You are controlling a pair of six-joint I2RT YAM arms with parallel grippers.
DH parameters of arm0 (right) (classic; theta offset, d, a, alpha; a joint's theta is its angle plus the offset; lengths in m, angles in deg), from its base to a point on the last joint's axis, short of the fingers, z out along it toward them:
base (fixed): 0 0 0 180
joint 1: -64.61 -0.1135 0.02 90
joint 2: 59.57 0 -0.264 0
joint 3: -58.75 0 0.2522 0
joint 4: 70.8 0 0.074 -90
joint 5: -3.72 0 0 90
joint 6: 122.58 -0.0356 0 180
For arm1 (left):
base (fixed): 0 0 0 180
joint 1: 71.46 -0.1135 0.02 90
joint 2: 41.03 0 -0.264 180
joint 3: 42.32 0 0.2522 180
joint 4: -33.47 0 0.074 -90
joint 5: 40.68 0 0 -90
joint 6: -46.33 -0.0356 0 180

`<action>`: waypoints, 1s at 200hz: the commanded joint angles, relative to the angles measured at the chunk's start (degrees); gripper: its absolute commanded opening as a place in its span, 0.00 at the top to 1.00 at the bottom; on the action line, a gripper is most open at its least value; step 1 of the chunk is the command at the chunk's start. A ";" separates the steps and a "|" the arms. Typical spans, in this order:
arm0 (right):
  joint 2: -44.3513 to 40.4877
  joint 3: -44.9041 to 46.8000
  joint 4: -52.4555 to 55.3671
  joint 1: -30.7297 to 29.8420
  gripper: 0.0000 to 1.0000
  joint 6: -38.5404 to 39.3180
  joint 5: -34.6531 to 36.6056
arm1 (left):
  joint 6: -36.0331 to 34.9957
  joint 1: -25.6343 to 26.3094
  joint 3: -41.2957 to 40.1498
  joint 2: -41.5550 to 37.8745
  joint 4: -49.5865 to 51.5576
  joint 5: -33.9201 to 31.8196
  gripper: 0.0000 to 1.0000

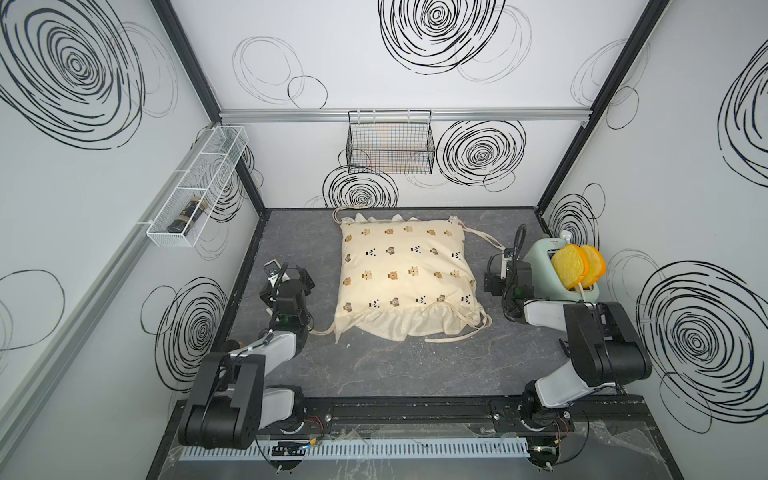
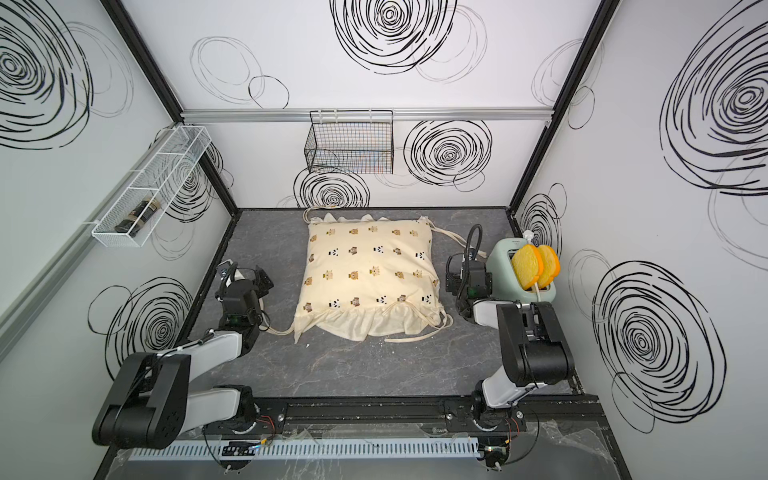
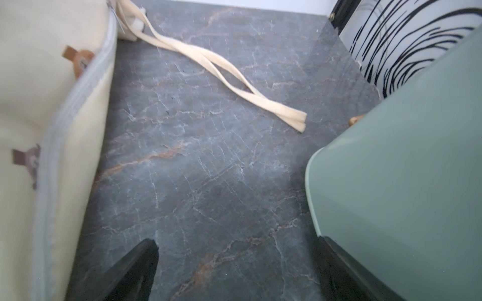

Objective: Zip up pillowcases
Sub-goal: Reset both arms

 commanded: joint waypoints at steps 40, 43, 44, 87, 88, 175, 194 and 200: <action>-7.41 15.17 -30.36 0.27 0.02 -1.98 -1.34 | -8.38 1.89 -5.81 2.93 -22.26 7.34 0.04; -7.24 15.08 -30.31 0.52 0.02 -1.99 -1.88 | -9.08 2.31 -5.98 3.06 -22.86 7.18 0.03; -7.20 15.07 -30.23 0.60 0.02 -2.03 -2.07 | -9.21 2.48 -6.07 3.12 -23.06 7.10 0.03; -2.75 17.56 -39.13 3.85 0.03 -3.18 -6.36 | -11.69 4.62 -6.33 4.89 -25.79 6.39 0.04; -2.94 17.27 -38.37 3.85 0.03 -3.20 -6.24 | -11.75 4.69 -6.33 4.92 -25.80 6.40 0.04; -4.64 15.48 -32.12 4.29 0.03 -4.65 -6.92 | -16.01 7.61 -6.58 7.15 -29.39 7.43 0.04; -4.54 15.49 -32.21 4.29 0.03 -4.62 -6.85 | -16.23 7.77 -7.47 7.22 -31.08 8.00 0.04; -4.60 15.48 -32.21 4.29 0.03 -4.62 -6.85 | -15.67 7.13 -7.35 7.73 -30.47 9.44 0.04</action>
